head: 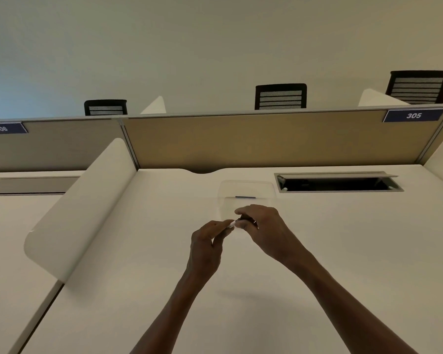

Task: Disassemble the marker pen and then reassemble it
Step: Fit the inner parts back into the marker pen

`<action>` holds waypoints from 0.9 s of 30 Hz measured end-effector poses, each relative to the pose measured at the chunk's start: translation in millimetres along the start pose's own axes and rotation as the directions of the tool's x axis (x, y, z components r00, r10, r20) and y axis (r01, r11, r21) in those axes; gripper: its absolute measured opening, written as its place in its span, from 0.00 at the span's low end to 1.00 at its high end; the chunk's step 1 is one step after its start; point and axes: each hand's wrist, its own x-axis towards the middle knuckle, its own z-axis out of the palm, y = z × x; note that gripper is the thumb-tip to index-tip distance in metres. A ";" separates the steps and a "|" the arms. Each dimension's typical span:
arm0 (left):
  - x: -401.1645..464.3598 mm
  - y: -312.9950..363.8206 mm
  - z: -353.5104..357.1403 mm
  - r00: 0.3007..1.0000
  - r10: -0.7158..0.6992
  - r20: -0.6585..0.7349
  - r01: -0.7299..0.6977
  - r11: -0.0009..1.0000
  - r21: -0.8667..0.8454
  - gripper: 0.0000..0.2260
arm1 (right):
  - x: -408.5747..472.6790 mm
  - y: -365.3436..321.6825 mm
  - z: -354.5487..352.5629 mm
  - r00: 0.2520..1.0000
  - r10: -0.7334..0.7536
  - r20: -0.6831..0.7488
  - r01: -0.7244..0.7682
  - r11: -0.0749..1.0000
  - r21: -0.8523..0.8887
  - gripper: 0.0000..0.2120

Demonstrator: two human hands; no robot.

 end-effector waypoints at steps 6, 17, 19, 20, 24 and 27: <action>0.1 -0.9 1.1 1.000 0.003 0.023 -0.003 1.000 -0.007 0.12 | 2.2 4.8 -3.4 0.997 -0.059 0.044 0.061 0.997 -0.044 0.07; -6.0 -8.3 -5.5 0.994 -0.060 0.092 0.065 0.997 -0.052 0.13 | -5.5 4.1 4.0 0.989 -0.108 0.103 0.118 0.989 -0.089 0.07; -5.8 -8.5 -6.0 0.996 -0.053 0.070 0.056 0.997 -0.043 0.14 | -6.5 1.4 7.6 0.994 -0.086 0.074 0.092 0.993 -0.076 0.07; -5.7 -8.1 -6.1 0.998 -0.041 0.056 0.043 0.999 -0.034 0.16 | -6.6 -0.2 9.1 0.996 -0.064 0.061 0.068 0.995 -0.069 0.07; -2.6 -7.8 -6.9 0.999 0.043 -0.008 -0.043 0.999 0.026 0.19 | -3.5 -5.4 13.2 1.000 0.019 0.022 -0.018 0.999 -0.026 0.06; 0.7 -7.7 -9.0 0.994 0.103 -0.022 -0.102 0.992 0.069 0.21 | -0.7 -8.9 14.1 0.995 0.096 -0.001 -0.096 0.995 0.013 0.05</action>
